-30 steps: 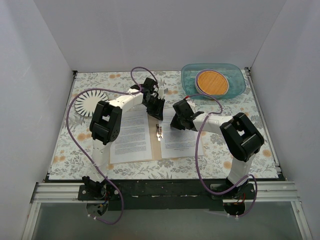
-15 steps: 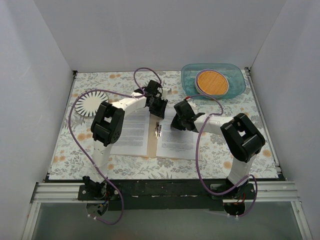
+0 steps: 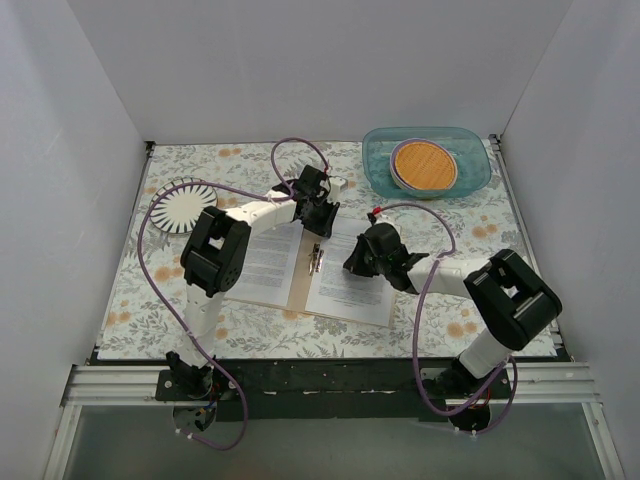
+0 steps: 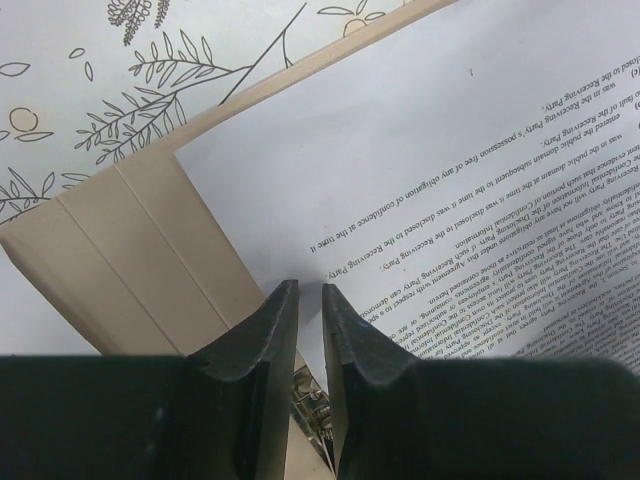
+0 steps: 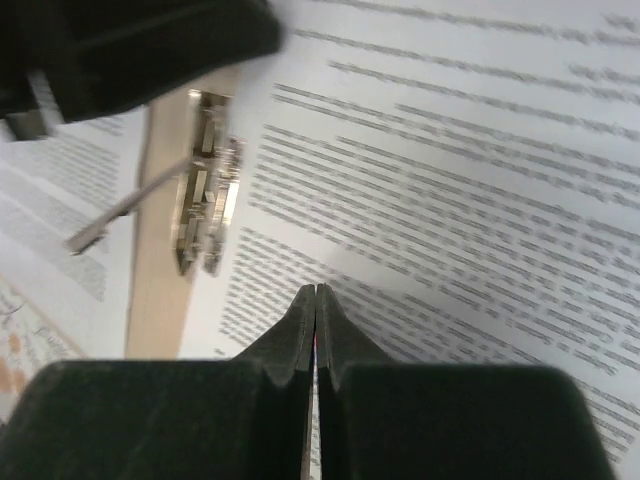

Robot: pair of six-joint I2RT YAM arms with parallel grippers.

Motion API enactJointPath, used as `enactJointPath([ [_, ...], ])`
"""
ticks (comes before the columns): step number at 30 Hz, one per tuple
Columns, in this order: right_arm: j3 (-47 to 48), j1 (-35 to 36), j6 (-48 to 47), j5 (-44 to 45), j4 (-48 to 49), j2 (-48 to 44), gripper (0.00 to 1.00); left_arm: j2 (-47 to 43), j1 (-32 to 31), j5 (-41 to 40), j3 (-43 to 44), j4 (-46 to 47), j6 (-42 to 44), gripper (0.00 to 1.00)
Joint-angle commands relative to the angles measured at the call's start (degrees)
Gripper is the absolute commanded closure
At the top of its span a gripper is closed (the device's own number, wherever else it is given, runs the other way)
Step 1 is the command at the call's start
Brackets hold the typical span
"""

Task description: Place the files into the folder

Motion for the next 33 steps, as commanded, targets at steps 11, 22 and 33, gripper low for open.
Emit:
enactJointPath([
  [11,5.80,6.68,-20.11,-6.47,20.22,-1.04,0.99,1.94,-0.29,0.47,-2.67,-10.85,0.91,0.85],
  [22,7.03,7.12,-22.32,-8.14,23.23,3.70,0.99,3.34,-0.21,6.10,0.14,-14.72,1.26,0.85],
  [33,9.49,8.53,-24.61,-10.69,21.56,5.99,0.99,4.23,-0.20,7.07,0.67,-14.99,0.73,0.85],
])
